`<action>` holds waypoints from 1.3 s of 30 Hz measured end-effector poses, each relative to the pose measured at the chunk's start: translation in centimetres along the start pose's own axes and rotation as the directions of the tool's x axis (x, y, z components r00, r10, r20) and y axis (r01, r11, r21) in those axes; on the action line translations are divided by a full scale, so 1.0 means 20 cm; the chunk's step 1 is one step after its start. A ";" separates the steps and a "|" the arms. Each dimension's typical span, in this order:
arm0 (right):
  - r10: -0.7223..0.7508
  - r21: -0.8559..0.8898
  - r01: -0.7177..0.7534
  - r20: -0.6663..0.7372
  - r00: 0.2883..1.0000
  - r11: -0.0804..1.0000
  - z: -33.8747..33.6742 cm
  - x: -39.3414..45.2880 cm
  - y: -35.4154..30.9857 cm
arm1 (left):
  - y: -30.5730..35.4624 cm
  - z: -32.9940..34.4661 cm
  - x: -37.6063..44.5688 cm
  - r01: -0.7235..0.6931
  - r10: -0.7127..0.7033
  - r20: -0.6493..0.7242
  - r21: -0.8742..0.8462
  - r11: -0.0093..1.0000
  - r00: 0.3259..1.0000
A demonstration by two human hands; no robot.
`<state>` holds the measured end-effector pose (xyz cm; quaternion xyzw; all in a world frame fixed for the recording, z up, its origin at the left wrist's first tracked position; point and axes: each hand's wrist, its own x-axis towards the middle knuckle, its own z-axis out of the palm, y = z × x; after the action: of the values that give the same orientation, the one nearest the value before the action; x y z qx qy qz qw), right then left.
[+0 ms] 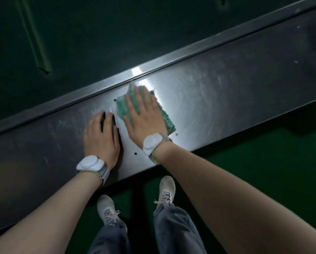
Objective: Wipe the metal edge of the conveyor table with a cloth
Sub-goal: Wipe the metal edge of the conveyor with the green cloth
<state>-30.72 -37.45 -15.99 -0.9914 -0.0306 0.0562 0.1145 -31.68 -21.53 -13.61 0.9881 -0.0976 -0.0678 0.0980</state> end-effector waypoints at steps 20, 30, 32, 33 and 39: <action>0.805 0.048 -0.804 -0.073 0.588 0.592 -0.26 -0.08 0.89 | 0.23 0.07 0.11 -0.078 0.078 0.008 -0.051 0.996 0.997; -0.075 -0.038 0.078 0.082 0.994 0.996 0.02 0.05 -0.10 | 0.12 0.03 0.12 0.055 -0.071 -0.095 -0.162 0.985 0.993; -0.163 -0.057 0.175 0.171 0.972 0.983 0.01 0.06 -0.04 | 0.17 0.04 0.14 -0.003 -0.011 -0.086 -0.162 0.987 0.996; -0.198 -0.055 0.213 0.201 0.959 0.976 -0.01 0.07 0.00 | 0.20 0.05 0.14 -0.026 0.016 -0.071 -0.150 0.988 0.997; -0.310 -0.016 0.323 0.237 0.921 0.946 -0.13 0.11 0.43 | 0.59 0.13 0.24 -0.059 0.054 -0.058 -0.087 0.994 0.997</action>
<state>-27.87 -46.26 -15.79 -0.9628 -0.2049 0.1510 0.0904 -29.48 -34.36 -14.34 0.9811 -0.1195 -0.0417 0.1464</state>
